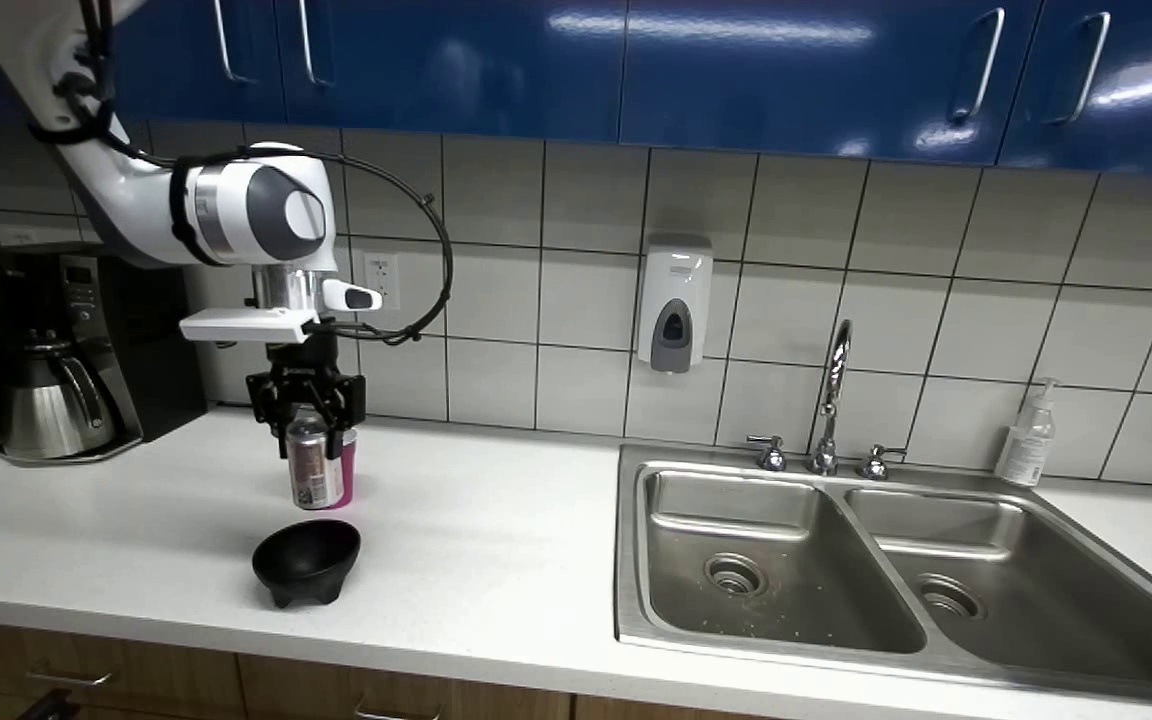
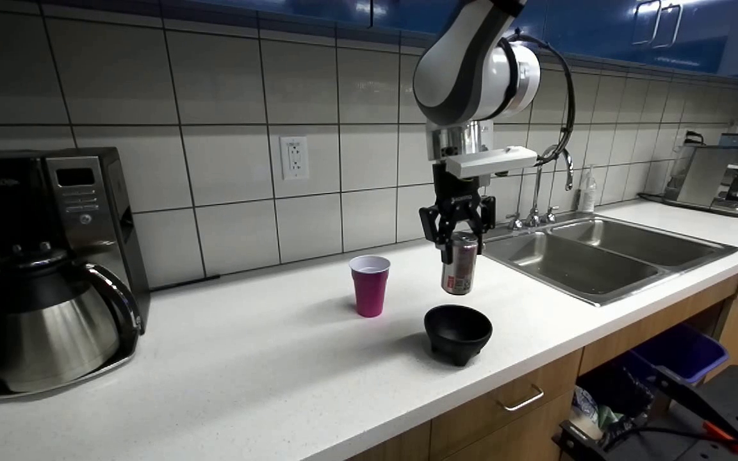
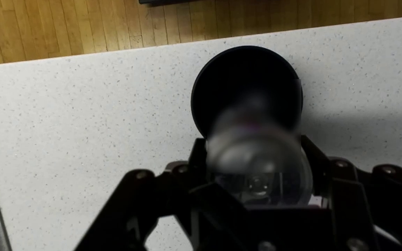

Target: Put the can into the black bowl

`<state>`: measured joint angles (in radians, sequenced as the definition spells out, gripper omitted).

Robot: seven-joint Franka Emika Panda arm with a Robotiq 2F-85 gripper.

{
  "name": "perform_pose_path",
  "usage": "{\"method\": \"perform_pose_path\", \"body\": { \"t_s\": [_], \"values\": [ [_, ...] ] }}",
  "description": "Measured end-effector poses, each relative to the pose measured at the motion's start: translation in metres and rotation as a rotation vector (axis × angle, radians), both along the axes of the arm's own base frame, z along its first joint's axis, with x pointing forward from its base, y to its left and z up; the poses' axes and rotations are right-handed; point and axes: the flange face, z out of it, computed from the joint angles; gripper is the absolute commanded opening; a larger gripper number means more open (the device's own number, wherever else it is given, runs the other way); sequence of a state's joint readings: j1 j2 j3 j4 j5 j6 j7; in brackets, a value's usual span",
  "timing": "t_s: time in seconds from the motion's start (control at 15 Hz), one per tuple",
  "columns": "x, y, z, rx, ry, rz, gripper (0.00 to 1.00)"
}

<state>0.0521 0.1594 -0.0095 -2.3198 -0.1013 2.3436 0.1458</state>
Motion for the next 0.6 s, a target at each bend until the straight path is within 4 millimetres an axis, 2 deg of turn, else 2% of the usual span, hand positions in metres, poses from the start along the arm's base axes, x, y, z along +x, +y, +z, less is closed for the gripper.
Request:
{"method": "perform_pose_path", "body": {
  "t_s": [0.6],
  "values": [
    [-0.001, 0.025, -0.035, 0.009, -0.009, 0.055, 0.40]
  ]
}}
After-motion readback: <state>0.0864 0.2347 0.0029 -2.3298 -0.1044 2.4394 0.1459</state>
